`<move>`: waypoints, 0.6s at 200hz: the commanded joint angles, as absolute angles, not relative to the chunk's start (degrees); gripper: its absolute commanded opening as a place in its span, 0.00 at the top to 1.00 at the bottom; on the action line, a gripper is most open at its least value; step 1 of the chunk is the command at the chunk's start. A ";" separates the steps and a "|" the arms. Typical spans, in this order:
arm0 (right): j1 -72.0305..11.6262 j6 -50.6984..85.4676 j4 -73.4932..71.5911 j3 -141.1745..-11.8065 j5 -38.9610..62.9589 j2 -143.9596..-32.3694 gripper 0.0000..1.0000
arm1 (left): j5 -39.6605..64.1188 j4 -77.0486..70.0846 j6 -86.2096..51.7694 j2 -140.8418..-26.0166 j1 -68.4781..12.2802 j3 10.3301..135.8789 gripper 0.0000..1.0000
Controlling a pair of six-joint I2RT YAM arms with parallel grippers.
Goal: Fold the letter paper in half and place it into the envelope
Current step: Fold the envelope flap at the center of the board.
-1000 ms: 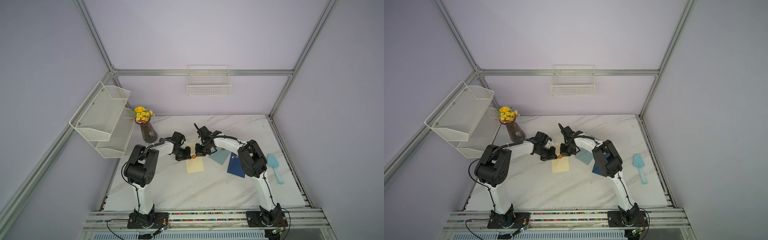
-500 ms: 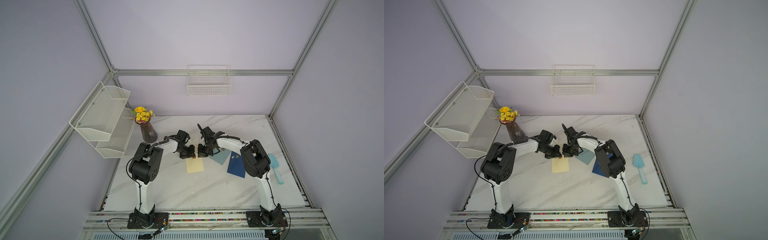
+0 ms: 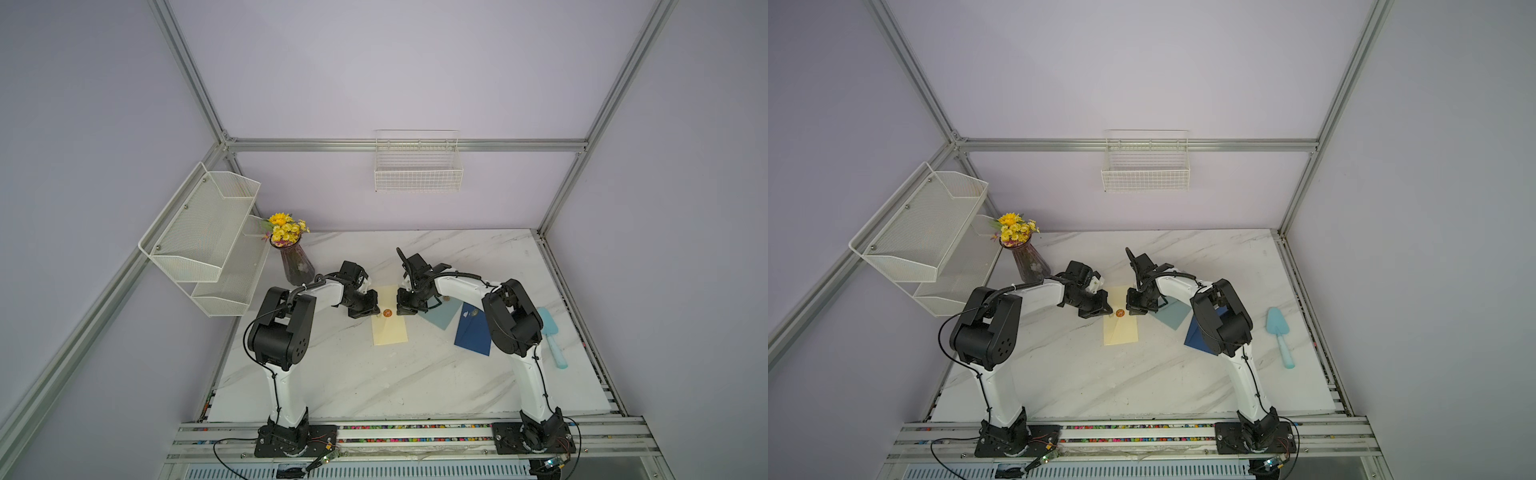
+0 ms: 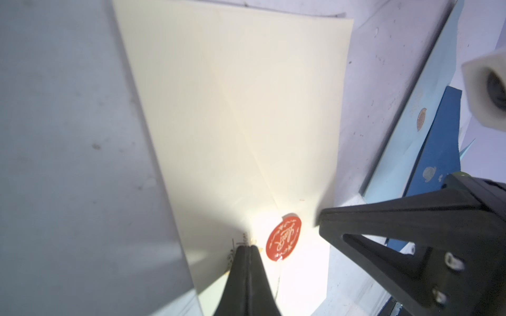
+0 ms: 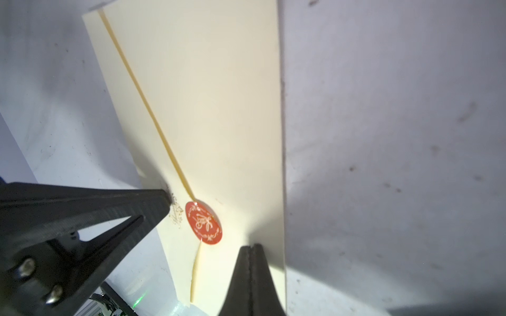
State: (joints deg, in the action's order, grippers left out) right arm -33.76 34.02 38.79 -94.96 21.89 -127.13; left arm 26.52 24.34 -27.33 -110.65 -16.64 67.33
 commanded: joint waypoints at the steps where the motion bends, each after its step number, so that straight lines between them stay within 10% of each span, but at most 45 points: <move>1: -33.36 34.19 43.36 -93.50 18.28 -130.51 1.00 | 24.23 26.37 -26.08 -110.78 -17.25 65.57 1.00; 120: -33.22 34.62 43.07 -93.82 18.51 -130.96 1.00 | 25.14 25.50 -28.18 -115.98 -22.85 71.36 1.00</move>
